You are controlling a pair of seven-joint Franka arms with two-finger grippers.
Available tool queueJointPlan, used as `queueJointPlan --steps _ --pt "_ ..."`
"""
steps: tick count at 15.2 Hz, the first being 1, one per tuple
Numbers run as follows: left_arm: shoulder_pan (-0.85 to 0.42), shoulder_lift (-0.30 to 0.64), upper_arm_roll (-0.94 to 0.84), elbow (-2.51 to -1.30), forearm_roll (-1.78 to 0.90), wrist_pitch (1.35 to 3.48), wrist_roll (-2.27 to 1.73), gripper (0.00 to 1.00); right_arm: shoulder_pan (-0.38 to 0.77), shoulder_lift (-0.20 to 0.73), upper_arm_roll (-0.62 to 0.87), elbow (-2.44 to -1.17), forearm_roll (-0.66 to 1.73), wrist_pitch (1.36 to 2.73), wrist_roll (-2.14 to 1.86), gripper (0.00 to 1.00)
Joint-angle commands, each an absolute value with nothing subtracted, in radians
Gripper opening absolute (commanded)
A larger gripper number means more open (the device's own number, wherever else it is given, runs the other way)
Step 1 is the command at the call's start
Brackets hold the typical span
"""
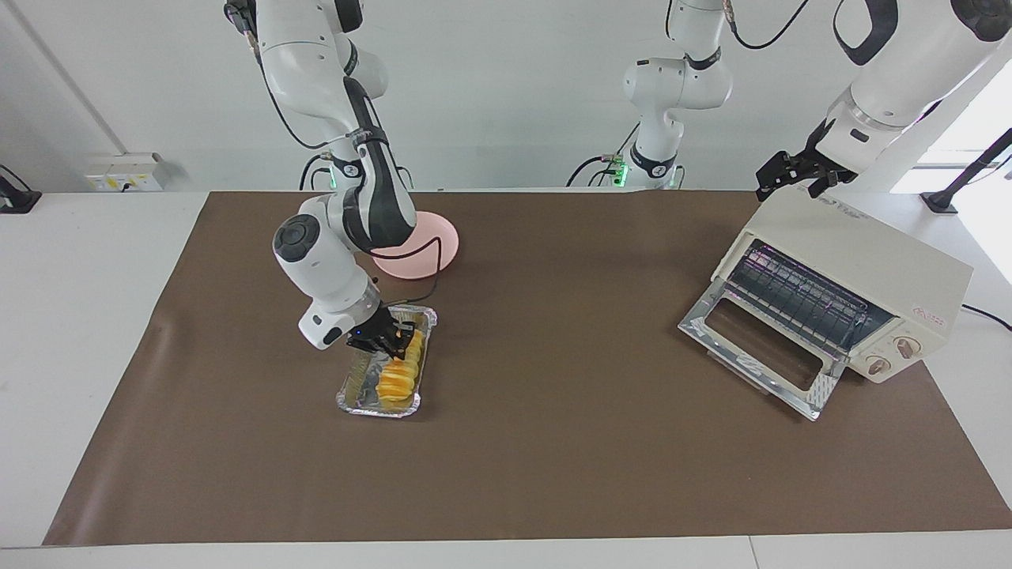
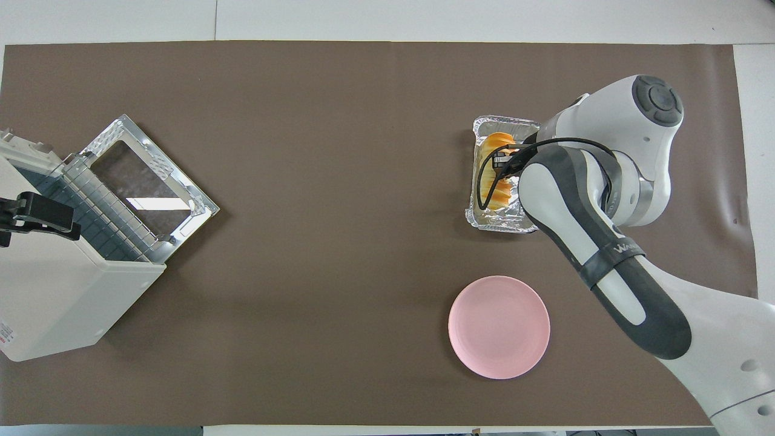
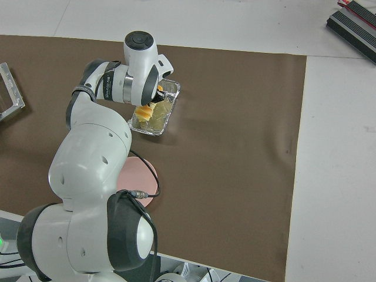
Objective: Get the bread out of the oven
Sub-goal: 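Lift the bread rolls and carry them onto the pink plate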
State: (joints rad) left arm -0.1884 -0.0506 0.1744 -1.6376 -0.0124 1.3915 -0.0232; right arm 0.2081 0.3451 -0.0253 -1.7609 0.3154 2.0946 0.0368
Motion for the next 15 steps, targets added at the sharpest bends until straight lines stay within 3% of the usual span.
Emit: queueJointPlan --steps 1,4,9,12,15 --pt "-0.178 -0.067 0.167 -1.651 0.005 1.404 -0.021 1.00 0.199 0.270 -0.020 -1.724 0.301 1.961 0.107 0.00" --pt "-0.178 -0.067 0.167 -1.651 0.005 1.404 -0.021 1.00 0.221 0.131 -0.018 -1.833 0.296 1.830 0.153 0.00" --pt "-0.178 -0.067 0.167 -1.651 0.005 1.404 -0.021 1.00 0.282 -0.107 -0.018 -2.128 0.262 1.812 0.235 0.00" --pt "-0.178 -0.067 0.167 -1.651 0.005 1.405 -0.021 1.00 0.284 -0.254 -0.009 -2.343 0.246 1.876 0.227 0.00" --pt "-0.178 -0.067 0.167 -1.651 0.005 1.404 -0.021 1.00 0.299 -0.319 -0.008 -2.489 0.232 1.991 0.212 0.00"
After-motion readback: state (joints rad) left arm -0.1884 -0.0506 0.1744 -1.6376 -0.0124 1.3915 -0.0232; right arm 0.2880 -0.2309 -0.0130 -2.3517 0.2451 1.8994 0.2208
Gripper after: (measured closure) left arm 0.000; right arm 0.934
